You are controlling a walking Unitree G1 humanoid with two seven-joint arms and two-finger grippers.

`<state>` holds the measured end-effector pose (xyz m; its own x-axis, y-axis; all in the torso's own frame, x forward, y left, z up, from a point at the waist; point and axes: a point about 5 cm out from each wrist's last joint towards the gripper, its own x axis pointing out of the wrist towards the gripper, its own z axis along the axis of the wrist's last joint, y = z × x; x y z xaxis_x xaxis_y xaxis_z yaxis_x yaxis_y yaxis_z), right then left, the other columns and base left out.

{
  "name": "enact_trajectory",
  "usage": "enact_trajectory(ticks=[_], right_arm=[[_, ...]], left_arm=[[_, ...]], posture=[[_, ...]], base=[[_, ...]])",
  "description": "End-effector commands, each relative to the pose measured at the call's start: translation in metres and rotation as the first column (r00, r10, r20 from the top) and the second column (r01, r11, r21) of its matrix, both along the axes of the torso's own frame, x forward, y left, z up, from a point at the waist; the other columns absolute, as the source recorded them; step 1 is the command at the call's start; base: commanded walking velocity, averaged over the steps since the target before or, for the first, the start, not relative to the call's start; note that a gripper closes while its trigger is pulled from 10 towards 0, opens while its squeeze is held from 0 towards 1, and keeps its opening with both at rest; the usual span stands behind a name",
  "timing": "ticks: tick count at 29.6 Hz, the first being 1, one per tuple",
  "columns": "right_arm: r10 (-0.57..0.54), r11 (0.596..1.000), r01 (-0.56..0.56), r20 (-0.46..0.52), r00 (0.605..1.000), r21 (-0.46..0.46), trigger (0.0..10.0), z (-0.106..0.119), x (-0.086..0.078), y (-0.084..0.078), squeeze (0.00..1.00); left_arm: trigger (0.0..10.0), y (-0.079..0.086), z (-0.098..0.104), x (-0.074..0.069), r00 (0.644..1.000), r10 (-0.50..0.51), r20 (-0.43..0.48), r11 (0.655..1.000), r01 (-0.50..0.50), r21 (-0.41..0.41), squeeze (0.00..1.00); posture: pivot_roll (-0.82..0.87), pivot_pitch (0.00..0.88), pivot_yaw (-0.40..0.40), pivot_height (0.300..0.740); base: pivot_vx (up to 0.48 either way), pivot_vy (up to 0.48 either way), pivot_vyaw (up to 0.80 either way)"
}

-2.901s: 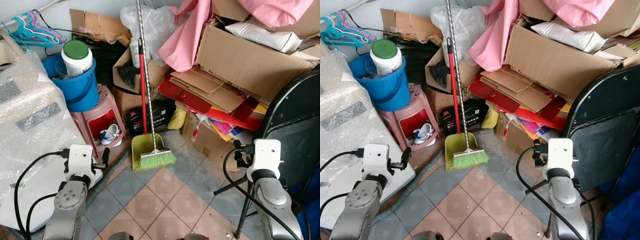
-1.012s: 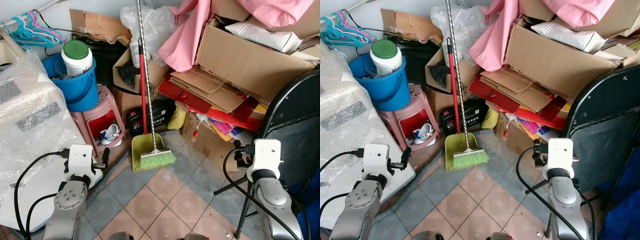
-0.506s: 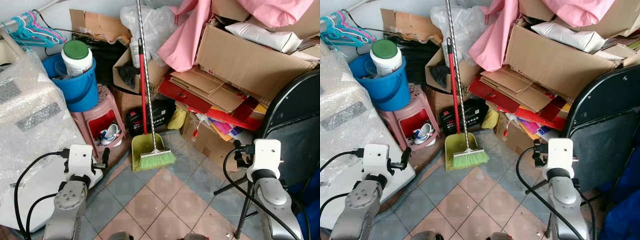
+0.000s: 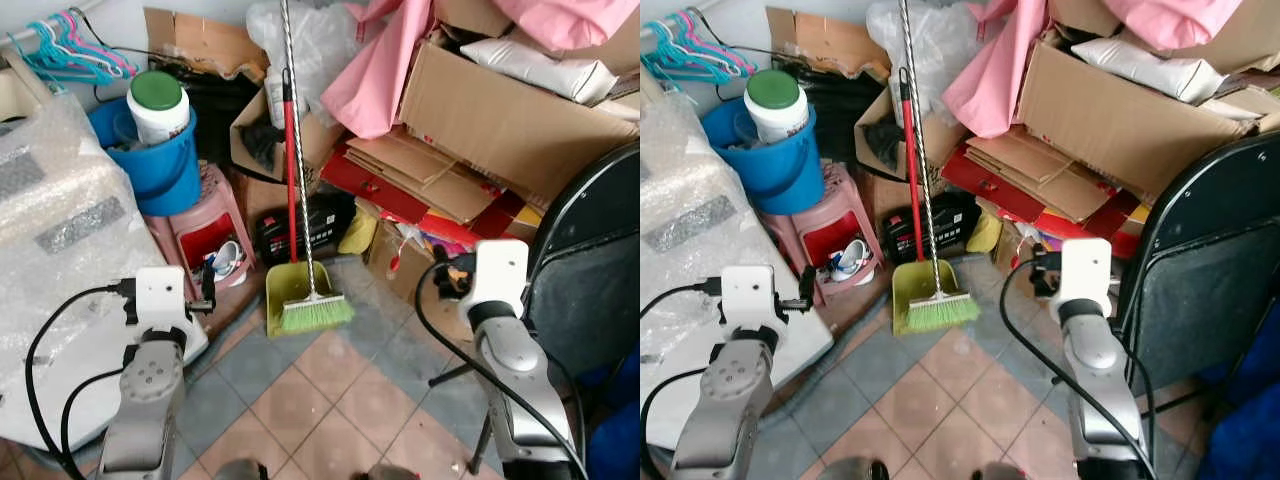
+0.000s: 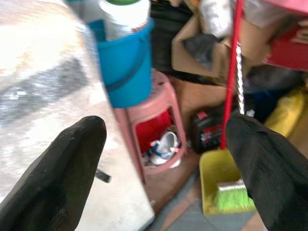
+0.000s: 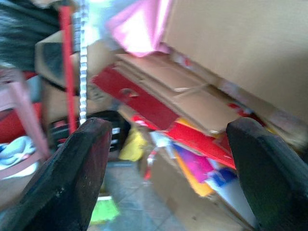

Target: Clothes washing

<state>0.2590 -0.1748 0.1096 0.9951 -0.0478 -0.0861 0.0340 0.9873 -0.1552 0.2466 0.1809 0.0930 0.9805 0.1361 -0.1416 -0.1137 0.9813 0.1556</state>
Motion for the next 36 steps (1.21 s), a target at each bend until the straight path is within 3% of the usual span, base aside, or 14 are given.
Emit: enact_trajectory(ticks=[1, 9, 14, 20, 27, 30, 32, 33, 34, 36], right_arm=[[0.011, 1.0, -0.012, 0.031, 0.999, 0.028, 10.0, 0.007, 0.0, 0.002, 0.0], [0.066, 0.998, -0.067, 0.034, 0.997, 0.019, 10.0, 0.008, 0.003, 0.004, 0.0], [0.142, 0.99, -0.142, 0.081, 0.987, -0.008, 10.0, 0.019, 0.011, 0.018, 0.0], [0.17, 0.985, -0.17, 0.086, 0.982, -0.009, 10.0, 0.019, 0.007, 0.023, 0.0], [0.132, 0.99, -0.137, 0.109, 0.985, 0.042, 10.0, 0.022, 0.01, 0.017, 0.0], [0.127, 0.991, -0.131, 0.094, 0.988, 0.034, 10.0, 0.022, 0.013, 0.015, 0.0], [0.093, 0.995, -0.09, 0.074, 0.993, -0.035, 10.0, 0.02, 0.016, 0.015, 0.0], [0.131, 0.987, -0.139, 0.089, 0.987, 0.083, 10.0, 0.022, 0.016, 0.023, 0.0], [0.144, 0.98, -0.155, 0.096, 0.985, 0.121, 10.0, 0.023, 0.015, 0.025, 0.0], [0.119, 0.988, -0.131, 0.134, 0.984, 0.082, 10.0, 0.027, 0.016, 0.027, 0.0]], left_arm=[[10.0, 0.006, -0.005, -0.007, 0.999, 0.016, -0.043, 1.0, -0.015, 0.01, 0.0], [10.0, 0.011, -0.006, -0.008, 0.997, 0.043, -0.059, 0.999, -0.044, -0.009, 0.0], [10.0, 0.011, -0.003, -0.003, 0.997, 0.057, -0.049, 0.998, -0.058, -0.015, 0.0], [10.0, 0.007, -0.003, -0.004, 0.998, 0.039, -0.056, 0.999, -0.041, -0.026, 0.0], [10.0, 0.005, -0.003, -0.002, 0.998, 0.028, -0.054, 0.999, -0.03, -0.044, 0.0], [10.0, 0.004, -0.005, -0.004, 0.997, 0.017, -0.072, 0.998, -0.022, -0.065, 0.0], [10.0, 0.003, -0.004, -0.003, 0.998, 0.02, -0.065, 0.998, -0.024, -0.062, 0.0], [10.0, 0.003, -0.004, -0.003, 0.998, 0.023, -0.062, 0.998, -0.027, -0.062, 0.0], [10.0, 0.003, -0.004, -0.003, 0.998, 0.025, -0.061, 0.998, -0.029, -0.062, 0.0], [10.0, 0.004, -0.004, -0.003, 0.998, 0.034, -0.053, 0.998, -0.037, -0.049, 0.0]], posture=[[-0.05, 0.0, 0.018, 0.74], [-0.03, 0.0, -0.003, 0.74], [-0.03, 0.0, 0.001, 0.74], [-0.04, 0.0, 0.012, 0.74], [-0.04, 0.0, 0.001, 0.74], [-0.04, 0.0, -0.003, 0.74], [-0.04, 0.0, -0.003, 0.74], [-0.03, 0.0, -0.005, 0.74], [-0.03, 0.0, -0.005, 0.74], [-0.04, 0.0, -0.005, 0.74]], base=[[0.0, 0.0, 0.8], [0.0, 0.0, 0.8], [0.0, 0.0, 0.8], [0.0, 0.0, 0.79], [0.0, 0.331, 0.38], [0.0, 0.48, 0.0], [0.0, 0.48, 0.0], [0.0, 0.48, 0.0], [0.0, 0.48, 0.0], [0.0, 0.48, 0.0]])
